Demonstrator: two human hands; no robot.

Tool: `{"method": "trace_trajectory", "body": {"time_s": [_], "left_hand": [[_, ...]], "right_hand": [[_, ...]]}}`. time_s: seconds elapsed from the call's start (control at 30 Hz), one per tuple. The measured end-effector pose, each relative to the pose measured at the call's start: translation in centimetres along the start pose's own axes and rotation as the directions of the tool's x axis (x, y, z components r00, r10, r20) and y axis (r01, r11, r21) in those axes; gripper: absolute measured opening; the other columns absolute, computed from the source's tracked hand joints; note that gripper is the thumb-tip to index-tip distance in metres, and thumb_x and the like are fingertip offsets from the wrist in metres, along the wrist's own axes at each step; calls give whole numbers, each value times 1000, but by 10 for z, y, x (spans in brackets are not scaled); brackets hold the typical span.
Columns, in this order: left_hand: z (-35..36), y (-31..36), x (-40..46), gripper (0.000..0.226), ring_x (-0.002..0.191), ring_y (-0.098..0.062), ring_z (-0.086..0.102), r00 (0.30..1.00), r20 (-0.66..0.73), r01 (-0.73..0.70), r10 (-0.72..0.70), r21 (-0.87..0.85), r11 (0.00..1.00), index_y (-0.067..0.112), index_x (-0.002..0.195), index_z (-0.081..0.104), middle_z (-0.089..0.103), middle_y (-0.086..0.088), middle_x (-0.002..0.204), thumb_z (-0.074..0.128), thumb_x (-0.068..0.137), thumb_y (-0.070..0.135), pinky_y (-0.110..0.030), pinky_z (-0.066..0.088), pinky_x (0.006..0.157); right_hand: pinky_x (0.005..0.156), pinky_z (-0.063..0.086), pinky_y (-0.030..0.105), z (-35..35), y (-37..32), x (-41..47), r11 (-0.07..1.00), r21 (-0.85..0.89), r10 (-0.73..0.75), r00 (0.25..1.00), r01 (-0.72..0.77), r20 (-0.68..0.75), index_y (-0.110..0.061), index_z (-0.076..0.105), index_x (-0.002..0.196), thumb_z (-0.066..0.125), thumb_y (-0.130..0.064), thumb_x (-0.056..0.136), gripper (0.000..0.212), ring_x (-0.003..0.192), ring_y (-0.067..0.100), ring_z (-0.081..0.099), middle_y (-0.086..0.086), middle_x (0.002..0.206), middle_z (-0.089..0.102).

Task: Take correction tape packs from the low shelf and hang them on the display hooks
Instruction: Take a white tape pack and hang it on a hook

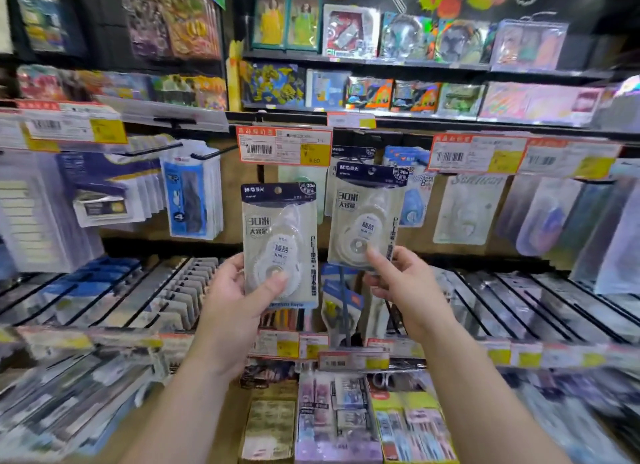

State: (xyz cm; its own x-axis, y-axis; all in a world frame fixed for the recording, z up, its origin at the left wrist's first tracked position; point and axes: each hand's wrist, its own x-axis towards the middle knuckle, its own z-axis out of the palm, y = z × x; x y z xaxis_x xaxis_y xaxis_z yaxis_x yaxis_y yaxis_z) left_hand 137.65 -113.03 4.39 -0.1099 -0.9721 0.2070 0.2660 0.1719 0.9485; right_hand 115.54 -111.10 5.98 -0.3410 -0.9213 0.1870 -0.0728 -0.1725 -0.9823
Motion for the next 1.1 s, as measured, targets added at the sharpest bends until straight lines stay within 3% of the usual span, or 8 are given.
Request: {"method": "trace_trajectory", "body": {"time_s": [0.17,0.4,0.5,0.7,0.83,0.9,0.97,1.1], "left_hand": [[11,-2,16,47,104,-21,71,1000,-16,-12,12,-2,1000,22,120,55,74,-3,111,76,78,17,-46,55,94],[21,-11,30,58,106,-23,70,999,-45,-12,12,4,1000,27,117,53,74,-3,111,77,64,29,-47,54,94],[23,-14,36,61,106,-22,70,997,-79,-20,20,5,1000,29,118,52,75,-2,111,78,63,31,-48,52,97],[28,-19,41,60,100,-19,73,993,-110,-39,38,-11,999,24,122,52,74,-4,111,75,66,25,-32,57,75],[27,-21,45,67,101,-19,72,989,-136,-55,55,6,998,19,127,51,73,-4,113,76,66,27,-32,57,75],[25,-22,46,67,102,-21,72,988,-142,-62,63,13,998,17,127,52,73,-5,114,77,66,26,-32,58,75],[23,-24,48,68,106,-22,70,985,-154,-68,72,32,997,18,126,52,72,-5,116,78,65,28,-38,54,85],[20,-26,50,69,109,-21,69,981,-175,-77,86,59,995,20,125,53,73,-4,115,79,62,31,-43,51,94]], "right_hand": [[68,51,25,-3,11,16,998,43,50,999,-50,9,-16,66,97,66,-36,92,21,74,12,63,1,88,70],[75,51,31,-5,18,53,998,41,45,999,-45,1,-18,65,96,65,-38,92,21,76,14,63,-3,88,67],[71,53,24,-2,20,72,1000,13,17,1000,-17,-6,-19,63,98,64,-39,92,21,79,14,67,-5,89,65],[67,52,24,5,26,104,1000,5,10,1000,-10,15,-20,63,111,61,-42,94,27,75,8,65,-6,96,66],[72,52,31,14,29,122,1000,8,12,1000,-12,-3,-21,58,111,59,-42,96,26,76,11,65,1,103,64],[73,53,31,19,31,130,1000,8,21,999,-20,-28,-23,53,117,57,-42,97,28,77,12,65,0,108,61],[74,54,29,23,32,136,1000,18,26,999,-25,-47,-22,46,133,54,-41,99,40,76,12,64,-7,107,57],[67,53,23,29,33,147,998,33,65,994,-63,-89,-18,30,151,51,-41,100,60,74,12,60,-3,129,45]]}}
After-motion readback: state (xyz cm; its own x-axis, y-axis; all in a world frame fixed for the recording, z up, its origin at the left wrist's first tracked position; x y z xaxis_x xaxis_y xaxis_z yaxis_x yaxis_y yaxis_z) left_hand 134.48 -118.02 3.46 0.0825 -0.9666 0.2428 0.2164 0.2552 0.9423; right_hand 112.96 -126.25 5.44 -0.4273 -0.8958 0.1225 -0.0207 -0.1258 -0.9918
